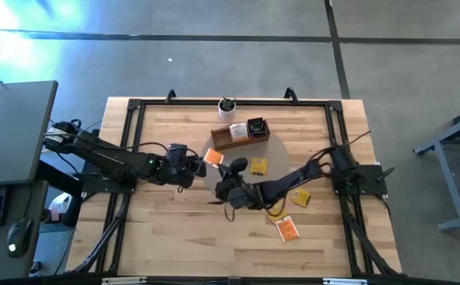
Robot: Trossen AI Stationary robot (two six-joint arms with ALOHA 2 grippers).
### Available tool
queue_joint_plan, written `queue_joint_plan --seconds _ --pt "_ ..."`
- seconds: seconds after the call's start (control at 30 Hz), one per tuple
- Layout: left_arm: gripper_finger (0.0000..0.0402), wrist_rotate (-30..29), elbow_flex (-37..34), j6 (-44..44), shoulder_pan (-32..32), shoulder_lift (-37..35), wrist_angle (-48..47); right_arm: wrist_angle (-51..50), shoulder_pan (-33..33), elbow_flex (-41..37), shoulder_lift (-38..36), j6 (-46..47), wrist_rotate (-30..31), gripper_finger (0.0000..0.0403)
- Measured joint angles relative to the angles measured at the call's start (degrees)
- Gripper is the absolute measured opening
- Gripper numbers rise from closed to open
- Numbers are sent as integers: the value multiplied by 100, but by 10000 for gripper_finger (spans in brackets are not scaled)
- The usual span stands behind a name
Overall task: Pick & Place Tea
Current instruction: Put the top orange tea bag into the middle section of the wooden organizer
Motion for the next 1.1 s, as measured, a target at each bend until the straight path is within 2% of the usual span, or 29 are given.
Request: queue_joint_plan --seconds 0.17,0.2,0.27,0.33,0.4,0.53,0.63,0.73,0.97,1.1 --pt "134 21 0 -517 0 0 -444 -1721 -119 -437 -1509 804 -60 1" --pt "134 29 0 -520 0 0 -499 -2158 -197 -549 -1882 1138 -265 1" --pt "133 76 -2 -516 0 2 -535 -2926 -463 -858 -2652 1950 -1041 1" --pt "134 188 -2 -517 0 2 -525 -3117 -885 -1320 -3360 2540 -2250 1" --pt "133 205 -2 -526 -2 2 -521 -2789 -1367 -1908 -3980 2675 -3388 1" --pt "134 105 -2 -539 0 2 -463 -1220 -2336 -3047 -4699 2878 -5344 0" --pt "133 -24 -2 -541 0 2 -357 57 -2970 -3778 -4638 3331 -6182 0" --pt "133 -82 -2 -541 0 2 -335 735 -3448 -4088 -4307 3529 -6460 0" --pt "133 -151 -2 -542 0 2 -311 675 -3891 -3408 -3050 3590 -7116 0" --pt "133 -131 -2 -541 0 2 -361 -65 -3982 -2857 -2461 3292 -7269 0"
